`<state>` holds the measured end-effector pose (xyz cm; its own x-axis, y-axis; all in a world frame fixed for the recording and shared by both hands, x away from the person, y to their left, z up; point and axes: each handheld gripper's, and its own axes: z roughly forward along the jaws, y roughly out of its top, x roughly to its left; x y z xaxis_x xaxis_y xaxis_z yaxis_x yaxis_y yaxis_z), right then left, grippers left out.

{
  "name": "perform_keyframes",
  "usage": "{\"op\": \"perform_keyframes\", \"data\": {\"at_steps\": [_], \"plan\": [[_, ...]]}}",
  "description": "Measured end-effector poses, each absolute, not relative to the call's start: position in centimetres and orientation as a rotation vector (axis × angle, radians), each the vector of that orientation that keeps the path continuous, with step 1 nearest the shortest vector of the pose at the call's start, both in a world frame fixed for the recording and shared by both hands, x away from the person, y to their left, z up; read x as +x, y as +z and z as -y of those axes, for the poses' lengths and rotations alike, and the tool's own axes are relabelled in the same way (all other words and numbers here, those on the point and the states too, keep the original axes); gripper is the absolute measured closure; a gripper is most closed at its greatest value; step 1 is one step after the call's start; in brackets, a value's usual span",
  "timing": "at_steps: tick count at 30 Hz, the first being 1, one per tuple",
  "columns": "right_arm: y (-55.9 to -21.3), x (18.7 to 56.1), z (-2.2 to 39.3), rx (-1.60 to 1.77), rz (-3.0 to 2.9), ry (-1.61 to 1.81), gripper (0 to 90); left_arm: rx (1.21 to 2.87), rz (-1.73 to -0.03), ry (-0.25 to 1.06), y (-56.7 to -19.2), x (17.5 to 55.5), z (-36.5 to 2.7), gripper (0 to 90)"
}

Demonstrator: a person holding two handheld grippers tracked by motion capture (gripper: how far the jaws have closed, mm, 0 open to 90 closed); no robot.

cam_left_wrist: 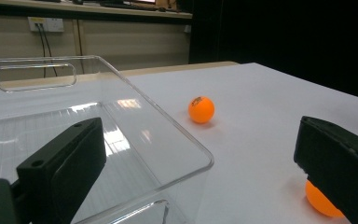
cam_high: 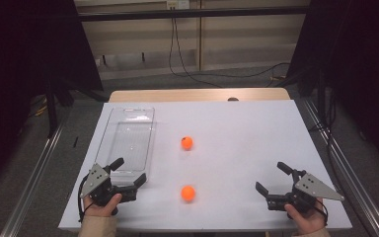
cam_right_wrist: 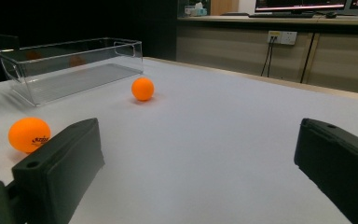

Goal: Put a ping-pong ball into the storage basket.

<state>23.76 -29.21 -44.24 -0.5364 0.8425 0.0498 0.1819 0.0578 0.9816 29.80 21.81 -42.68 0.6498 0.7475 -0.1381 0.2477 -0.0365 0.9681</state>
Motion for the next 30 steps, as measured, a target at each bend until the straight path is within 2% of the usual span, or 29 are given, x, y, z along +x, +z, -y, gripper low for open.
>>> {"op": "perform_keyframes", "data": {"at_steps": [30], "plan": [[-44.2, 23.8, 29.2, 1.012, -1.784, 1.523, 0.4, 1.619, -0.8, 0.455, -42.0, 30.0, -20.7, 2.1]]}}
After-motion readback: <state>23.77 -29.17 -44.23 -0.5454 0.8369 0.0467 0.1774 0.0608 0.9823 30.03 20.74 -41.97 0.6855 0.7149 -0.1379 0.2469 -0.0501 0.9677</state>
